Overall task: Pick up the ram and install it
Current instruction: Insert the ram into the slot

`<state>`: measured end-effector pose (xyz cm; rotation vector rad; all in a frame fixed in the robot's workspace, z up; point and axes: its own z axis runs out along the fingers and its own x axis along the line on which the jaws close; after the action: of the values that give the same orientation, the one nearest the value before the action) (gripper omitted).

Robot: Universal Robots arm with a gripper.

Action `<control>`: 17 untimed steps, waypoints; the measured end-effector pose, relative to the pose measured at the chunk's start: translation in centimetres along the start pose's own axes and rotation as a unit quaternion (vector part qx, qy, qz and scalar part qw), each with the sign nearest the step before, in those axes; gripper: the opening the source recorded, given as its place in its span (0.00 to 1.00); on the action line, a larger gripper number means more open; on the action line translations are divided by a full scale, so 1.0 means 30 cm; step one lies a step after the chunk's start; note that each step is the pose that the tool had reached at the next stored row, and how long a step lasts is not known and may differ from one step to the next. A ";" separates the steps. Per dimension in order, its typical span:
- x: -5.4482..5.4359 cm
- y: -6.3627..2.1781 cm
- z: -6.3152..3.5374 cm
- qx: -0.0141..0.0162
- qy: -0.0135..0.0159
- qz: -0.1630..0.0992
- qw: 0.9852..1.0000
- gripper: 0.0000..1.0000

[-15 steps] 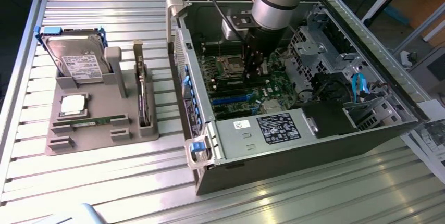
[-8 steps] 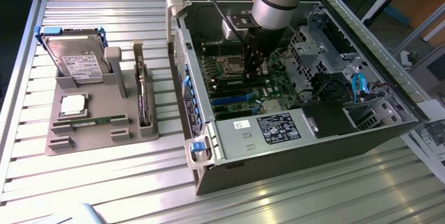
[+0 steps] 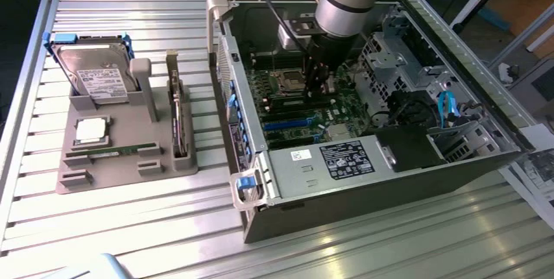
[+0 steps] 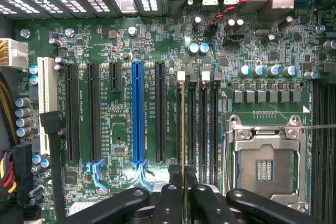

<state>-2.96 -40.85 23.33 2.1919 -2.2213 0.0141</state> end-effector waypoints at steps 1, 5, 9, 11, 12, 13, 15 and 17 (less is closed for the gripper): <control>0.000 -0.004 0.000 0.000 0.000 0.000 1.000 0.13; 0.000 -0.008 0.000 0.000 0.000 0.000 1.000 0.13; 0.000 -0.008 0.000 0.000 0.000 0.000 1.000 0.13; 0.000 -0.008 0.000 0.000 0.000 0.001 1.000 0.13; 0.000 -0.008 0.000 0.000 0.000 0.001 1.000 0.13; 0.000 -0.008 0.000 0.000 0.000 0.001 1.000 0.13; 0.000 -0.008 0.000 0.000 0.000 0.002 1.000 0.13; 0.002 -0.008 0.001 0.000 0.000 0.001 1.000 0.13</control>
<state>-2.72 -40.93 23.29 2.1893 -2.2239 0.0139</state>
